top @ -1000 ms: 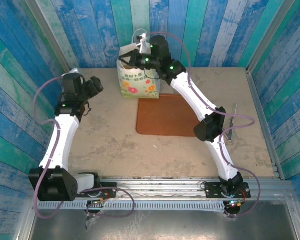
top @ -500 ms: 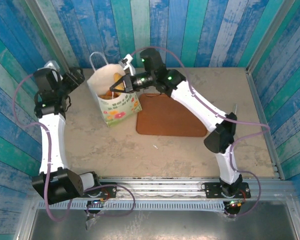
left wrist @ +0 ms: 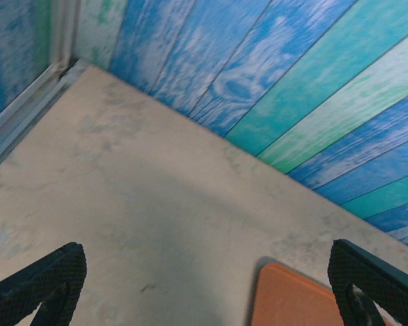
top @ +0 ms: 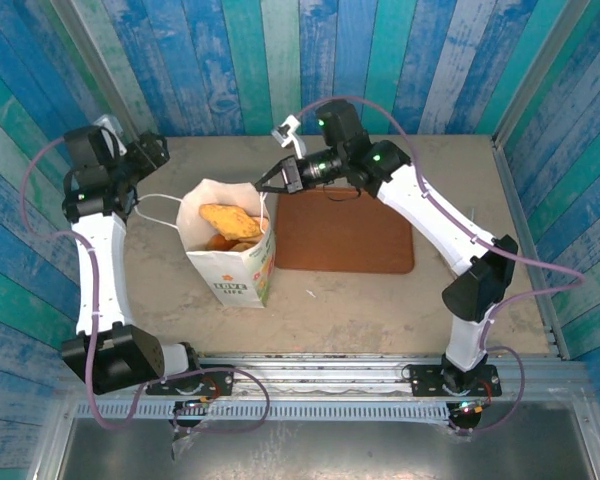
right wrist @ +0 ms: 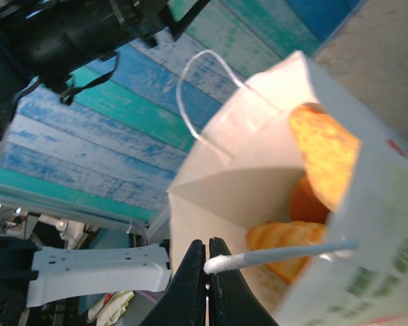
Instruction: Take the fake bread out of the paper bag
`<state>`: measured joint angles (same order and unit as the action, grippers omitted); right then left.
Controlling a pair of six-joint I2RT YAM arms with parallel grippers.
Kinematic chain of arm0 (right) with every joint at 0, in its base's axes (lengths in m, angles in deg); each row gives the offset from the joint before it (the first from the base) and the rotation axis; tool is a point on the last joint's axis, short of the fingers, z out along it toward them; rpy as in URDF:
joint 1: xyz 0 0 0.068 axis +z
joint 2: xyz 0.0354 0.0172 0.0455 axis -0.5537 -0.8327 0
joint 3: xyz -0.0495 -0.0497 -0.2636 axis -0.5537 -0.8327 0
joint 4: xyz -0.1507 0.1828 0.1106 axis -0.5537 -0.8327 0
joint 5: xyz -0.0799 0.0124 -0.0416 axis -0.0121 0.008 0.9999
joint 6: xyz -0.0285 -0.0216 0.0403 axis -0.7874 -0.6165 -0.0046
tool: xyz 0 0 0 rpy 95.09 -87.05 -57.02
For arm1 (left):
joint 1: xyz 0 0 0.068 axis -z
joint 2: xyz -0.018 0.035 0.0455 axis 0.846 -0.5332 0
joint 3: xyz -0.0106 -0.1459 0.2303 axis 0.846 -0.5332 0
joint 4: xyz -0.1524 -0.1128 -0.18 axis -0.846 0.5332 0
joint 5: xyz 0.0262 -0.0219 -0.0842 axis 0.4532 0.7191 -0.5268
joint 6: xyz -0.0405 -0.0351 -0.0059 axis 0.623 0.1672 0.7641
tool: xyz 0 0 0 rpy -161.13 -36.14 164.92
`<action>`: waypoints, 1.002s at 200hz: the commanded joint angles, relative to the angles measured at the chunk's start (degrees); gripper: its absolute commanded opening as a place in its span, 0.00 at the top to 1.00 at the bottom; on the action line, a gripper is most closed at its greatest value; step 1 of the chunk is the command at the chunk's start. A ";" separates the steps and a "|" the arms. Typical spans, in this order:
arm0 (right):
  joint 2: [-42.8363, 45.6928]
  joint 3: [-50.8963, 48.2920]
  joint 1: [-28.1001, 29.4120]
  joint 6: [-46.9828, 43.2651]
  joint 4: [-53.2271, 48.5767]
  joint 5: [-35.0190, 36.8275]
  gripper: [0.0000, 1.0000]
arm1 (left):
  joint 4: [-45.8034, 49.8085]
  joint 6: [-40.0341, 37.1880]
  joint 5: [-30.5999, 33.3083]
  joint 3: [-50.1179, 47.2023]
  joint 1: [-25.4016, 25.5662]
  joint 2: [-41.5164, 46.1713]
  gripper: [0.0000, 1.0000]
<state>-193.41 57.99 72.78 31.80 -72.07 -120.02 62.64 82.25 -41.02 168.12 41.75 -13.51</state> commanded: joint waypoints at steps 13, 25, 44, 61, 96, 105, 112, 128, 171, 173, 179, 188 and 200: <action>1.35 -1.74 -0.14 0.66 1.91 -0.12 0.94 | 11.40 -1.51 5.91 -0.02 -0.39 5.11 0.06; 1.22 -1.84 -0.21 0.64 1.86 0.16 0.94 | 13.00 -1.61 9.98 -1.51 -0.40 7.41 0.06; 1.08 -1.84 -0.22 0.93 2.31 -0.66 0.94 | 15.36 -0.30 17.66 -4.08 -0.45 10.50 0.06; 1.41 -1.84 -0.20 0.58 2.29 -0.64 0.94 | 16.72 -0.15 17.45 -5.80 -0.62 11.92 0.06; 1.75 -2.43 -0.04 1.14 3.10 -0.52 0.94 | 15.15 -0.23 9.83 -7.24 -1.02 12.70 0.02; 1.85 -2.86 -0.04 1.51 3.53 -0.67 0.94 | 14.19 -0.70 5.24 -7.09 -1.00 12.84 0.06; 1.80 -2.98 0.02 1.70 3.53 -0.76 0.94 | 14.28 -0.57 3.54 -6.89 -1.09 12.81 0.10; 1.93 -3.11 -0.04 2.12 4.36 -0.91 0.94 | 14.59 -0.40 0.16 -7.12 -1.26 12.80 0.25; 2.30 -3.38 -0.01 3.26 6.00 -1.23 0.95 | 15.56 0.87 -2.85 -8.09 -1.59 13.28 0.44; 2.30 -3.39 -0.01 3.29 6.07 -1.30 0.95 | 15.56 0.88 -2.92 -8.15 -1.62 13.38 0.46; 2.44 -3.54 0.00 3.26 6.08 -1.42 0.95 | 15.40 1.16 -3.05 -8.23 -1.63 13.57 0.50; 2.63 -3.86 -0.02 3.30 6.32 -1.54 0.95 | 15.17 2.10 -2.83 -8.13 -1.70 13.97 0.55; 2.86 -4.28 -0.05 3.30 6.50 -1.50 0.95 | 13.83 2.95 -3.42 -8.65 -1.62 15.00 0.58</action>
<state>-193.10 55.02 72.54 34.60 -66.67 -120.17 77.66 83.67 -42.25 160.33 40.46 -1.38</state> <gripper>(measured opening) 0.059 0.443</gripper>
